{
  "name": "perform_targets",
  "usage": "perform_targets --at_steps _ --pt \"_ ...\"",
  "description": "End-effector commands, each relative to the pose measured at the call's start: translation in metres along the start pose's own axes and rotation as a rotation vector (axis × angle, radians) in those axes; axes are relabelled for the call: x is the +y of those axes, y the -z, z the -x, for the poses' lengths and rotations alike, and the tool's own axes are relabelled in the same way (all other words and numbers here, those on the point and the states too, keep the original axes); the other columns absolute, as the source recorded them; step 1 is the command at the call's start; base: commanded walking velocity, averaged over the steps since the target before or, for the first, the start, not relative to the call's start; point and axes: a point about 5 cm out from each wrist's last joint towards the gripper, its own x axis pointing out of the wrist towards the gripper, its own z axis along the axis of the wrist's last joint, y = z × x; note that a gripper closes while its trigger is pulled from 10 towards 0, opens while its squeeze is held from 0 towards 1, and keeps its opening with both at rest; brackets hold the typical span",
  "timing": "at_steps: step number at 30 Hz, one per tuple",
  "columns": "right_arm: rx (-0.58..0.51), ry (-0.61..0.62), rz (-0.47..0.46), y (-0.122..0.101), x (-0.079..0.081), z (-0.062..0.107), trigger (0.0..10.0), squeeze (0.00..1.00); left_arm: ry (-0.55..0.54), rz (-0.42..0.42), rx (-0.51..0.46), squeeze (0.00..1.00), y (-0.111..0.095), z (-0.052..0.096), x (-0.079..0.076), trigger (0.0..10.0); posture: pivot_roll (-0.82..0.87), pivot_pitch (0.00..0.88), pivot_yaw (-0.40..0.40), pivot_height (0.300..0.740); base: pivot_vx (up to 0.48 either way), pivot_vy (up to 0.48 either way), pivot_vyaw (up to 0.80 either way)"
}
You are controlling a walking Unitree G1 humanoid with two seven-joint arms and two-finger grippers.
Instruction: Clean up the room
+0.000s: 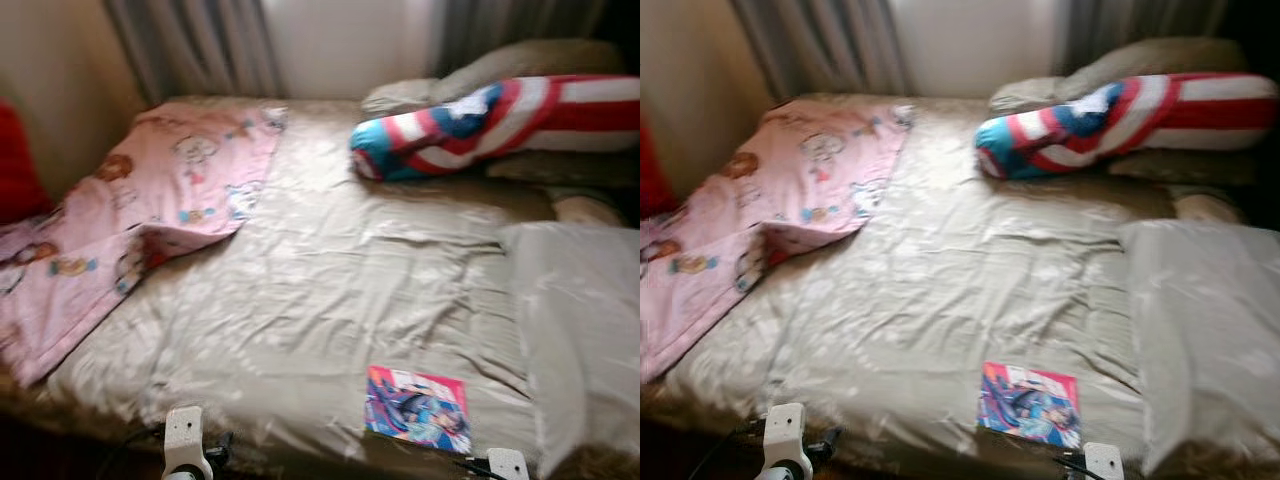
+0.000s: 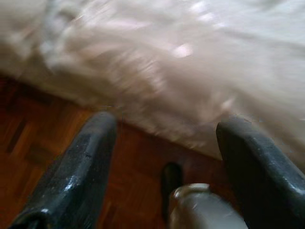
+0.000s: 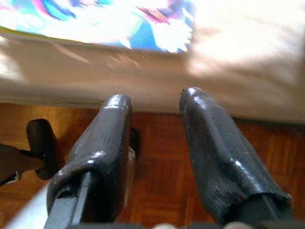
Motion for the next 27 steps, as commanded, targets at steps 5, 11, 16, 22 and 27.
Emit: perform_targets --at_steps 5,11,16,22,27 --pt "0.030 -0.025 -0.042 0.0068 0.0160 -0.0010 10.0 0.00 -0.031 -0.009 0.052 0.00 0.0168 0.0067 0.0065 10.0 -0.08 0.095 0.056 0.740 0.000 0.480 0.00" --pt "0.022 -0.029 -0.052 0.0058 0.0174 -0.0013 10.0 0.00 -0.031 -0.009 0.049 0.00 0.0161 0.0066 0.0078 10.0 -0.07 0.096 0.058 0.740 0.000 0.480 0.00" --pt "0.021 -0.029 -0.053 0.0058 0.0178 -0.0014 10.0 0.00 -0.032 -0.009 0.044 0.00 0.0143 0.0060 0.0089 10.0 -0.07 0.098 0.059 0.740 0.000 0.480 0.00" --pt "0.023 -0.026 -0.054 0.0062 0.0176 -0.0012 10.0 0.00 -0.031 -0.009 0.048 0.00 0.0149 0.0061 0.0091 10.0 -0.08 0.101 0.058 0.740 0.000 0.480 0.00" --pt "0.025 -0.026 -0.055 0.0066 0.0171 -0.0011 10.0 0.00 -0.029 -0.008 0.054 0.00 0.0166 0.0066 0.0085 10.0 -0.08 0.102 0.056 0.740 0.000 0.480 0.00"
